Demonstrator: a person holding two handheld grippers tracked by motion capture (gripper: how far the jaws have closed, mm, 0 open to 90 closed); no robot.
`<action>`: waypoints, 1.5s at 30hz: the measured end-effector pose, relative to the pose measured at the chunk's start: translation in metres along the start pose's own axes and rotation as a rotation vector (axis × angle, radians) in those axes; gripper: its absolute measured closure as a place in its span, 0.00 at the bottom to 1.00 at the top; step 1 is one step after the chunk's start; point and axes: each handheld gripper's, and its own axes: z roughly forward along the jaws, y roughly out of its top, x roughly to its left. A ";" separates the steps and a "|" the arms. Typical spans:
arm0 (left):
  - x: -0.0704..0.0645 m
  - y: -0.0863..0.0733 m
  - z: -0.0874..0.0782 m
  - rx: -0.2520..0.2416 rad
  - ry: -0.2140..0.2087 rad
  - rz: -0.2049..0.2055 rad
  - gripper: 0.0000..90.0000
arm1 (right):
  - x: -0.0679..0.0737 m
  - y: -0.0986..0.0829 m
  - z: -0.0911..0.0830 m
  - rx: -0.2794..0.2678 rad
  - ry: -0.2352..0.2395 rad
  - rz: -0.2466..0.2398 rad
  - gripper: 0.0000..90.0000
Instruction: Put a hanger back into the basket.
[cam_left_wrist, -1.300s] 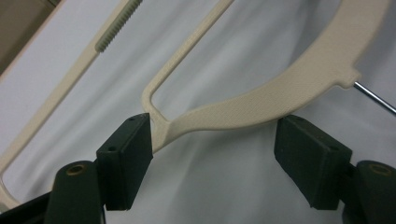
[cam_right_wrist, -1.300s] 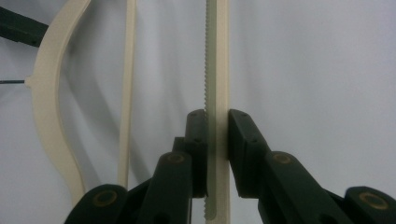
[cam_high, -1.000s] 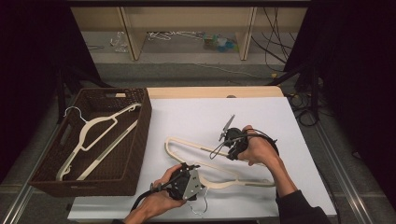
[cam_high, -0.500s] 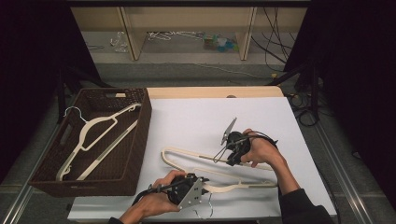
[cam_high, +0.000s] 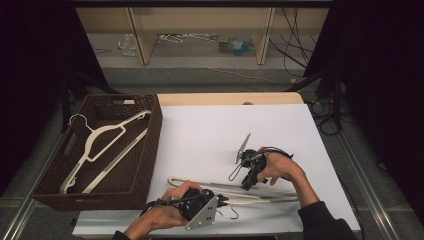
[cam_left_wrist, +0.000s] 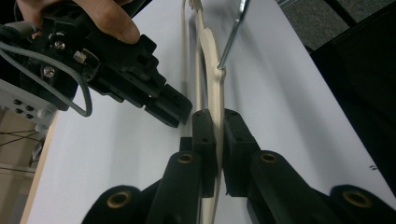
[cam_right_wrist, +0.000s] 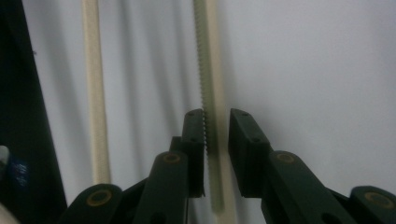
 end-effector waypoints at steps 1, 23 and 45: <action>0.001 0.000 -0.001 -0.005 0.000 -0.001 0.95 | 0.000 0.000 -0.002 -0.018 -0.001 0.015 0.81; 0.051 -0.006 -0.043 0.023 0.138 -0.406 0.95 | 0.045 -0.036 -0.123 -0.535 -0.526 0.231 0.34; 0.088 -0.032 -0.161 -0.164 0.343 -1.049 0.95 | 0.067 -0.071 -0.091 -0.531 -0.549 0.247 0.27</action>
